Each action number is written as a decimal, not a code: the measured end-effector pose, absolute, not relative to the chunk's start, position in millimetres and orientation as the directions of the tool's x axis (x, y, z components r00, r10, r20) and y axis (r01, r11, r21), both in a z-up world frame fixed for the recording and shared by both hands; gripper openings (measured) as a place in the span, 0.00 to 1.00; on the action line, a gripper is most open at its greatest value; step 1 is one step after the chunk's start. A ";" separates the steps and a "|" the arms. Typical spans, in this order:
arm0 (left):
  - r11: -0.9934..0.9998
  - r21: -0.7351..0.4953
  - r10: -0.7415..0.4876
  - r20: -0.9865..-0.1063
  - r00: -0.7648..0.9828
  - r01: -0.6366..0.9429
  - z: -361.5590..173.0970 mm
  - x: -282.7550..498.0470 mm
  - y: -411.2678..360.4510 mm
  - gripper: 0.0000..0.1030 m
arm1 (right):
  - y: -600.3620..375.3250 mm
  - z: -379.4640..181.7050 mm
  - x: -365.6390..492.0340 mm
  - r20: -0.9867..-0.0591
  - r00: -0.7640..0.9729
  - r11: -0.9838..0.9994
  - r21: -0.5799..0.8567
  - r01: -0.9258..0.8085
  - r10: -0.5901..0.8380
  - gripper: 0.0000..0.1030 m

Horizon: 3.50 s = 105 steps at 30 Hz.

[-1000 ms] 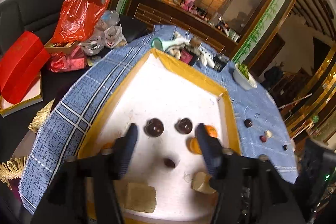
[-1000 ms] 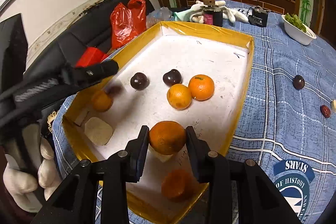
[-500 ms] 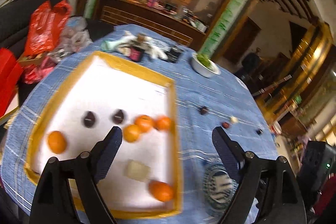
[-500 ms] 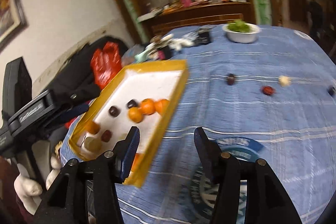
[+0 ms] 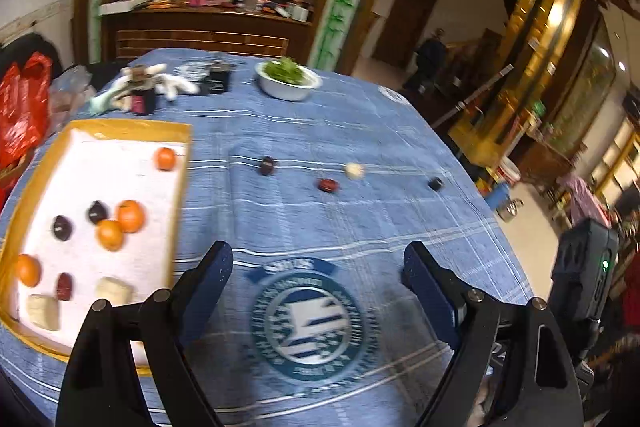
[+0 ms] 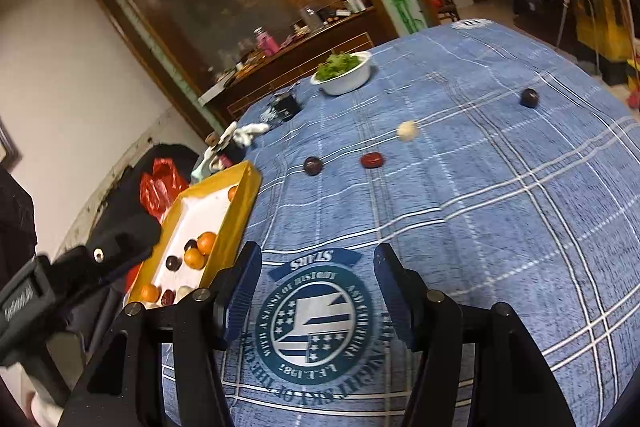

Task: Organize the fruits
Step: 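Move both open tools back over the fruit left on the cloth, then grasp another red date with the left tool while the right grasps a dark plum, then carry the date and plum over the tray and open both tools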

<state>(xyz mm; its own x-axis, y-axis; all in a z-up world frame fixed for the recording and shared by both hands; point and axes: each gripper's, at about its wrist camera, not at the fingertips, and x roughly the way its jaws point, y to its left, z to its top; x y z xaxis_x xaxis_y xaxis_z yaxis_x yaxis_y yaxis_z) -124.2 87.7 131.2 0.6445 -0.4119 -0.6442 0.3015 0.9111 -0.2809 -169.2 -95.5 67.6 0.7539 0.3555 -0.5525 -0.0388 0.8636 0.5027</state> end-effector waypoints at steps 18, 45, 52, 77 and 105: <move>0.891 -0.302 -0.452 -0.662 0.598 0.339 120.7 -120.7 49.7 0.84 | -143.0 48.4 -169.4 -0.553 0.768 0.828 0.558 0.054 0.322 0.65; 0.912 -0.384 -0.394 -0.715 0.578 0.145 99.8 -2.3 100.3 0.84 | -297.9 29.0 -51.7 -0.666 0.738 0.837 0.459 0.296 0.104 0.65; 0.935 -0.276 -0.353 -0.792 0.498 0.224 54.8 36.7 19.8 0.80 | -306.5 5.8 4.4 -0.715 0.697 0.860 0.393 0.326 0.062 0.65; 0.926 -0.157 -0.330 -0.778 0.534 0.343 12.3 68.8 -19.3 0.30 | -302.2 0.9 15.0 -0.747 0.665 0.922 0.235 0.309 -0.032 0.25; 0.946 -0.302 -0.281 -0.589 0.757 0.116 124.5 -49.1 164.8 0.31 | -168.6 72.0 -33.6 -0.603 0.762 0.932 0.363 -0.002 0.236 0.26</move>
<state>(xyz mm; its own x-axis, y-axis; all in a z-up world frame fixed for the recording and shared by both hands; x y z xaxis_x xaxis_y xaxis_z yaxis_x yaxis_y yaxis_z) -49.1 164.8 124.5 0.7573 -0.2815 -0.5893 0.1163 0.9460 -0.3024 -33.6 -168.6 72.0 0.7619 0.2363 -0.6030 -0.0016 0.9318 0.3630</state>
